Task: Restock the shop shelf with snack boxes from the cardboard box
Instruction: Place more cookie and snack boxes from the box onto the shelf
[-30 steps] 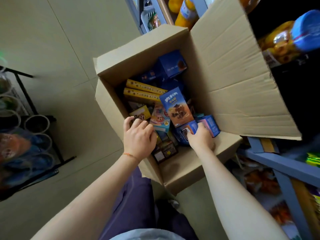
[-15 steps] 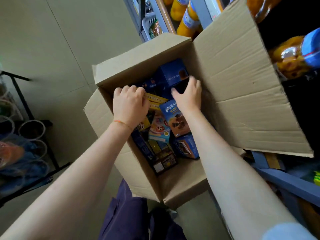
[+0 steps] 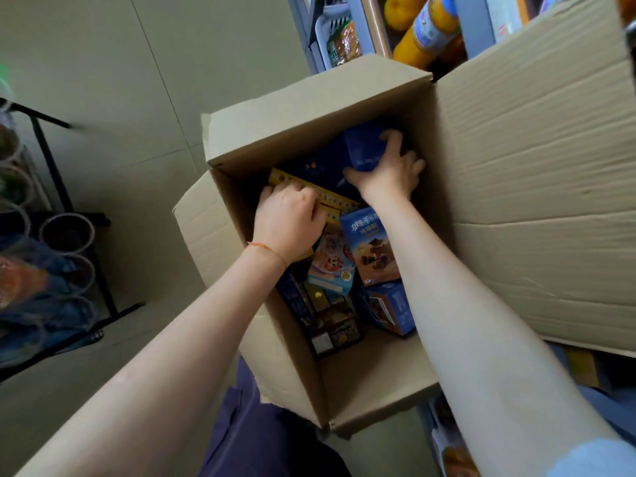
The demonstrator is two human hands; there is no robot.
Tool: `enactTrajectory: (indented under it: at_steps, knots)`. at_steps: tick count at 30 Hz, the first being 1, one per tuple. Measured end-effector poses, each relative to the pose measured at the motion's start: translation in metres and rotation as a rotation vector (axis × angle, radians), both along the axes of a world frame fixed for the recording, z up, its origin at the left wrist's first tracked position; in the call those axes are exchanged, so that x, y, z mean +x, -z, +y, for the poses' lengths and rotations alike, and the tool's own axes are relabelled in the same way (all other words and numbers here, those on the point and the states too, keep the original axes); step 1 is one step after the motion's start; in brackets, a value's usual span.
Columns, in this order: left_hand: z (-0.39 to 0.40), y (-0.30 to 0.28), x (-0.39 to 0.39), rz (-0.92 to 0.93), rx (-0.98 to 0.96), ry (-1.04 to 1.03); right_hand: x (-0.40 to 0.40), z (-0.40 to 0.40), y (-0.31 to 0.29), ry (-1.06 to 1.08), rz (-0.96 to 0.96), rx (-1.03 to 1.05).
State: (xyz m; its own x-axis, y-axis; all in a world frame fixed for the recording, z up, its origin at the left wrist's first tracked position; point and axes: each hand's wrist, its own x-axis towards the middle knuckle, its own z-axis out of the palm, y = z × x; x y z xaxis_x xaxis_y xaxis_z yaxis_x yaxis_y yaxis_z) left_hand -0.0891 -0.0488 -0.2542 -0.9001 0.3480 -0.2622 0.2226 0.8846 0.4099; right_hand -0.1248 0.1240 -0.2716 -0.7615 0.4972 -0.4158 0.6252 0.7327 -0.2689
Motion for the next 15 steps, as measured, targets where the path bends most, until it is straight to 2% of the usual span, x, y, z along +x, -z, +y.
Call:
enactTrajectory:
  at_steps: [2,5,8,10,12,15]
  knots:
    - [0.003,-0.003,0.003,-0.069,0.107,-0.048,0.010,0.000,-0.018,0.070,0.102,-0.075]
    - [0.015,-0.019,0.008,-0.056,0.331,-0.088,0.036,0.008,-0.053,0.240,0.250,-0.360]
    - [0.029,-0.048,0.009,-0.046,0.385,0.002,0.070,0.015,-0.084,0.367,0.300,-0.611]
    - [0.036,-0.070,0.009,-0.167,0.407,0.073,0.093,0.019,-0.105,0.430,0.336,-0.658]
    - [0.042,-0.088,0.017,-0.320,0.509,0.028,0.118,0.022,-0.128,0.477,0.391,-0.711]
    - [0.049,-0.119,0.045,-0.627,0.873,-0.227,0.158,0.028,-0.158,0.575,0.578,-0.849]
